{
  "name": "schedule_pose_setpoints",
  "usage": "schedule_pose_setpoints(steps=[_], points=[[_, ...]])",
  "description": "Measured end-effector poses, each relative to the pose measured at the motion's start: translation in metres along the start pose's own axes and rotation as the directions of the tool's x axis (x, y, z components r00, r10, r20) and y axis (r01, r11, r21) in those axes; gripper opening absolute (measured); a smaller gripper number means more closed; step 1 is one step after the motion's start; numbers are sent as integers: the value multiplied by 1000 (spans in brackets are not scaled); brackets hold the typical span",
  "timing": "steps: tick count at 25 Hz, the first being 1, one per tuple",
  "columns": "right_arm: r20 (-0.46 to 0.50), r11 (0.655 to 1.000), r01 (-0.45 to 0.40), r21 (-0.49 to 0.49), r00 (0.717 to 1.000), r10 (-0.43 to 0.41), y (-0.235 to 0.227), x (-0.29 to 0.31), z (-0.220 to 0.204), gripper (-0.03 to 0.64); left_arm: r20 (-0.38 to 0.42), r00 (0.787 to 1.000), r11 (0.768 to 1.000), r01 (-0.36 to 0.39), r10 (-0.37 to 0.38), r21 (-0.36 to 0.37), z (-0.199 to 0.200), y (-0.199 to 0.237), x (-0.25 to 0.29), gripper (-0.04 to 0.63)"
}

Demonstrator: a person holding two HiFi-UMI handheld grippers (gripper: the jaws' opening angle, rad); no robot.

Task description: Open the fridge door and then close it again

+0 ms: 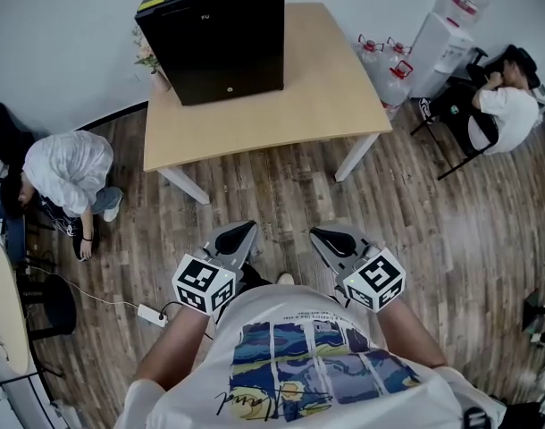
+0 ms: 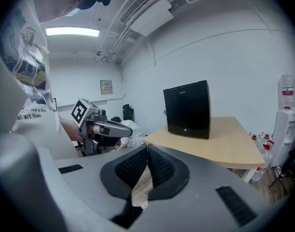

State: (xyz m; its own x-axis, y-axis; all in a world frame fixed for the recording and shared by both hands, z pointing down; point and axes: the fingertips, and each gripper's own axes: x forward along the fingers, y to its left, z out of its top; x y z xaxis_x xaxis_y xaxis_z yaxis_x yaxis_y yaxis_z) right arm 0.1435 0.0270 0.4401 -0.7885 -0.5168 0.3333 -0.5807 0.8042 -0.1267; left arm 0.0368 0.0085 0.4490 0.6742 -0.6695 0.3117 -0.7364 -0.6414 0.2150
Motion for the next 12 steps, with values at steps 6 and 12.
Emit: schedule_pose_setpoints(steps=[6,12], points=[[-2,1000,-10,-10,1000,10,2,3,2,14,-6,1000,1000,-10,10,-10,-3,4,-3,8],[-3,1000,-15,-18,1000,15,6,6,4,14,-2,1000,1000,-24,24,-20,-4,11,-7,8]])
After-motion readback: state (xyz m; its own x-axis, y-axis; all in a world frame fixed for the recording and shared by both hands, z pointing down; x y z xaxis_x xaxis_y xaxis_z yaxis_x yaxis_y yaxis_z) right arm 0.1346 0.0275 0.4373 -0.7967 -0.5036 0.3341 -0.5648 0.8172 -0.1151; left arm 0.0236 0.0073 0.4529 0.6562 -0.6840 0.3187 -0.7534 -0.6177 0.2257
